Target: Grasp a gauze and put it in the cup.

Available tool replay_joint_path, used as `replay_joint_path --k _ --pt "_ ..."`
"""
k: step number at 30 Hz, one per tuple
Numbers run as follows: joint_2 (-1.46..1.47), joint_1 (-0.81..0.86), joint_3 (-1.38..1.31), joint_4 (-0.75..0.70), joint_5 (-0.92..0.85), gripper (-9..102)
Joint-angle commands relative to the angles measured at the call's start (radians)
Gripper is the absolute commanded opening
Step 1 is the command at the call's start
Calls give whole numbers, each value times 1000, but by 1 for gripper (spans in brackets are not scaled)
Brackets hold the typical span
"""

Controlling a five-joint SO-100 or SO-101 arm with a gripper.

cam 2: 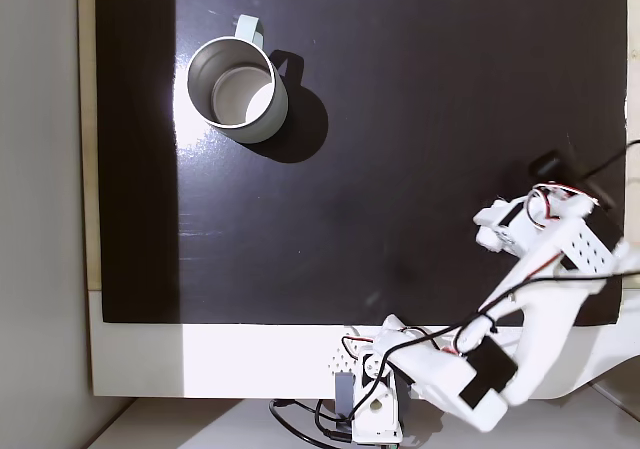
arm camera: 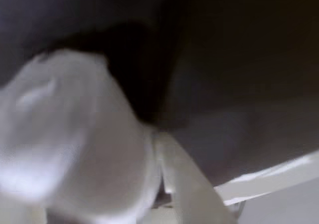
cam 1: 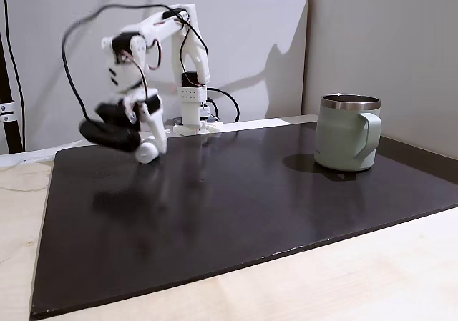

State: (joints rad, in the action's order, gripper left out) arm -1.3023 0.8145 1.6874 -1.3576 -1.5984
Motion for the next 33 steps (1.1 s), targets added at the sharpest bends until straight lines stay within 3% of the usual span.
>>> replay_joint_path --k 1,10,15,33 --pt "12 11 -6 17 15 21" --pt "31 3 -8 9 38 16" --pt "26 3 -20 9 54 0" --pt "-178 -57 -227 -250 158 0"
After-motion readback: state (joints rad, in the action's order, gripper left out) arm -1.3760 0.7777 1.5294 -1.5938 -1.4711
